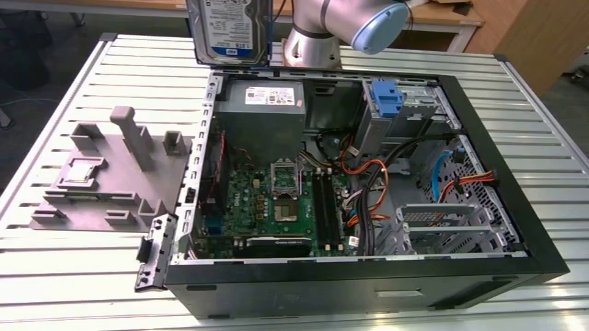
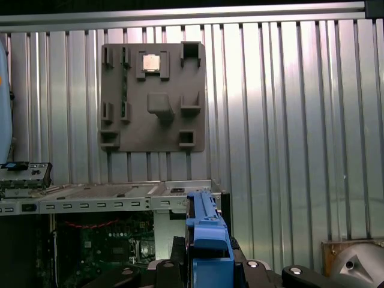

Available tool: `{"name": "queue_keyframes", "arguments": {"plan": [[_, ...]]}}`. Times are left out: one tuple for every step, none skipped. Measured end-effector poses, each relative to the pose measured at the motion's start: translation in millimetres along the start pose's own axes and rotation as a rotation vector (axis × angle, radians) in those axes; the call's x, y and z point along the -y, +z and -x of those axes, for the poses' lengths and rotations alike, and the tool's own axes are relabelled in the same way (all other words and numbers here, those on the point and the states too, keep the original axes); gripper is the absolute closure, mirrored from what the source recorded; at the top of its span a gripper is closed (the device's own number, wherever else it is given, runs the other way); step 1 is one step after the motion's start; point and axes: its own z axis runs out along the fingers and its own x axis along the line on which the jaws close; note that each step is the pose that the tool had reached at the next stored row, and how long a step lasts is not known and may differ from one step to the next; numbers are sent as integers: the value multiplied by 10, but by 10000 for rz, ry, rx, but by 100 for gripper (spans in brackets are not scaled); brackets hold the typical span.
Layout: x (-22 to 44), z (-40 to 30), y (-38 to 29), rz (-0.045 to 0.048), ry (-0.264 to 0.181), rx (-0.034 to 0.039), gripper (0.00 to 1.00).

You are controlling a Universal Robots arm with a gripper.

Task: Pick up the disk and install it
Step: 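Pick up the disk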

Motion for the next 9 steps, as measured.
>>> {"name": "queue_keyframes", "arguments": {"plan": [[2, 0, 0, 0, 0, 0, 64], [4, 0, 0, 0, 0, 0, 64], [6, 0, 0, 0, 0, 1, 64], [8, 1, 0, 0, 0, 1, 64], [10, 1, 0, 0, 0, 1, 64], [12, 1, 0, 0, 0, 0, 64], [14, 1, 0, 0, 0, 0, 64], [16, 1, 0, 0, 0, 0, 64], [19, 1, 0, 0, 0, 0, 64]]}}
